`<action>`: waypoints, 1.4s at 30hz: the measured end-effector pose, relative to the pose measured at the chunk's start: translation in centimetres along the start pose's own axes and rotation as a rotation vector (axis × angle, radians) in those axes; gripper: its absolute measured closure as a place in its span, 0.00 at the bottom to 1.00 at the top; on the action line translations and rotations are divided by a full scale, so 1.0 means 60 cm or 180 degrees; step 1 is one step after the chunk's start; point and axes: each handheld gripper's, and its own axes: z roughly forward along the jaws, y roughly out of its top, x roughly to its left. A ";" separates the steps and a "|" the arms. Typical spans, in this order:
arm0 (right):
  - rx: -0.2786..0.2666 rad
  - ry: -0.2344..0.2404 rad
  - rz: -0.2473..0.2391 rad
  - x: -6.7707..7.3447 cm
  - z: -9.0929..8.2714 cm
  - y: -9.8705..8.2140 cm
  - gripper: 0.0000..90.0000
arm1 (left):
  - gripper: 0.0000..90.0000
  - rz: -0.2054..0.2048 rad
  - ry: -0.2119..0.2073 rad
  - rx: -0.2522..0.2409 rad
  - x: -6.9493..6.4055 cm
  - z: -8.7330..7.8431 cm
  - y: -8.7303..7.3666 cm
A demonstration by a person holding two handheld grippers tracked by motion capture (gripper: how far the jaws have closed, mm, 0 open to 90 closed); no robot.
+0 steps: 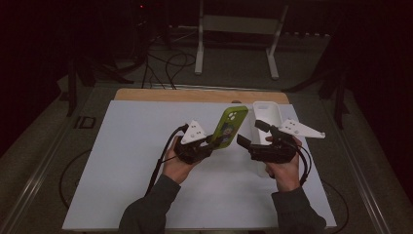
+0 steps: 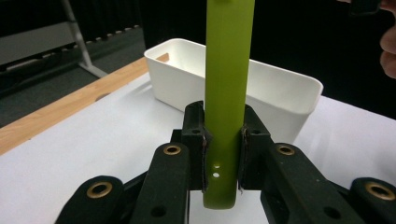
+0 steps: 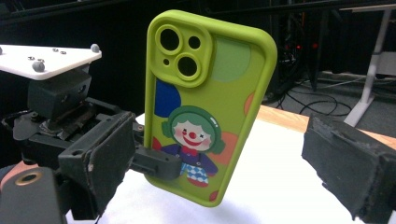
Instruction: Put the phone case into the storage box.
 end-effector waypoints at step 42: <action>-0.0167 -0.0154 0.0189 0.016 0.031 0.017 0.09 | 0.86 0.0113 0.0454 -0.0109 -0.045 0.020 -0.019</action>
